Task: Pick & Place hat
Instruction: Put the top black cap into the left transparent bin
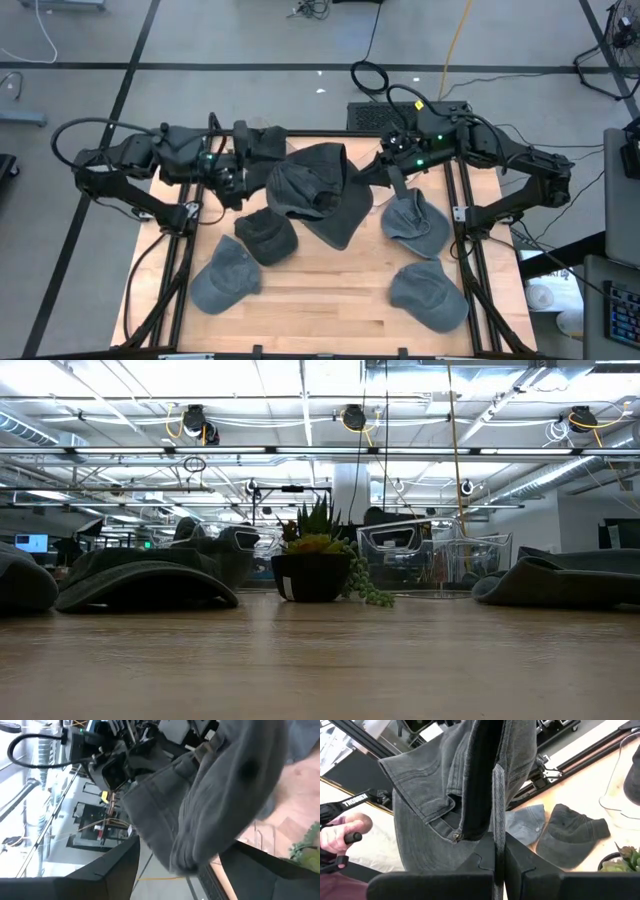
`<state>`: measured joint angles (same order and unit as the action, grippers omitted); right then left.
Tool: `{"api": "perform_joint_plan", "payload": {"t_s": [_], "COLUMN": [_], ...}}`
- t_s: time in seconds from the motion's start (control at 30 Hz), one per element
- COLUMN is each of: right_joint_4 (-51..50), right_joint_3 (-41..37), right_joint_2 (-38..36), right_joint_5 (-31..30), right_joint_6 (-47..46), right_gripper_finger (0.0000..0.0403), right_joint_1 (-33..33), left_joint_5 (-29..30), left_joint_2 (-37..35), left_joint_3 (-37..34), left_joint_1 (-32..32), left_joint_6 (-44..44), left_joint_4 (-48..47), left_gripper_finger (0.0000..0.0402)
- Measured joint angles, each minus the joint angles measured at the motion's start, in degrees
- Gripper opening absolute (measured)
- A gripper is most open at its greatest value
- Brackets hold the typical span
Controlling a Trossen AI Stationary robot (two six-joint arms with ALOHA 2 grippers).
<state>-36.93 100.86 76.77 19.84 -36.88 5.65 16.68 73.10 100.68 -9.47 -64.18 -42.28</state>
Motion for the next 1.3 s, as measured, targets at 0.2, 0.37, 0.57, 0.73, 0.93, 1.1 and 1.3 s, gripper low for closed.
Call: {"api": "perform_joint_plan", "payload": {"t_s": [0.2, 0.37, 0.57, 0.73, 0.93, 1.1, 1.3], "right_joint_4": [0.64, 1.73, 2.01, 1.99, 1.93, 1.91, 1.94], "right_joint_3": [0.02, 0.00, 0.00, 0.02, 0.02, 0.00, 0.00], "right_joint_2": [-0.02, -0.02, -0.02, -0.02, -0.02, -0.02, -0.02], "right_joint_5": [0.02, 2.06, 2.95, 3.38, 4.46, 4.48, 4.10], "right_joint_6": [-0.55, -1.13, -1.46, -1.49, -1.53, -1.70, -1.44], "right_gripper_finger": [0.0000, 0.0000, 0.0000, 0.0000, 0.0000, 0.0000, 0.0008], "right_joint_1": [0.00, 0.00, 0.00, 0.00, 0.00, 0.00, 0.05], "left_joint_5": [0.62, 2.91, 2.93, 2.95, 2.36, 1.80, 4.21], "left_joint_2": [0.00, 0.00, 0.00, 0.82, 2.25, 3.15, 3.37], "left_joint_3": [0.00, 0.00, 0.00, 0.00, -0.02, -0.02, -0.02], "left_joint_1": [-2.37, -2.70, -2.70, -2.70, -2.71, -2.83, -2.61], "left_joint_6": [0.28, 0.46, 1.36, 1.88, 7.43, 9.74, 13.56], "left_joint_4": [-0.43, -1.72, -1.70, -2.13, -3.83, -4.46, -4.25], "left_gripper_finger": [0.0218, 0.0151, 0.0090, 0.0038, 0.0015, 0.0008, 0.0008]}}
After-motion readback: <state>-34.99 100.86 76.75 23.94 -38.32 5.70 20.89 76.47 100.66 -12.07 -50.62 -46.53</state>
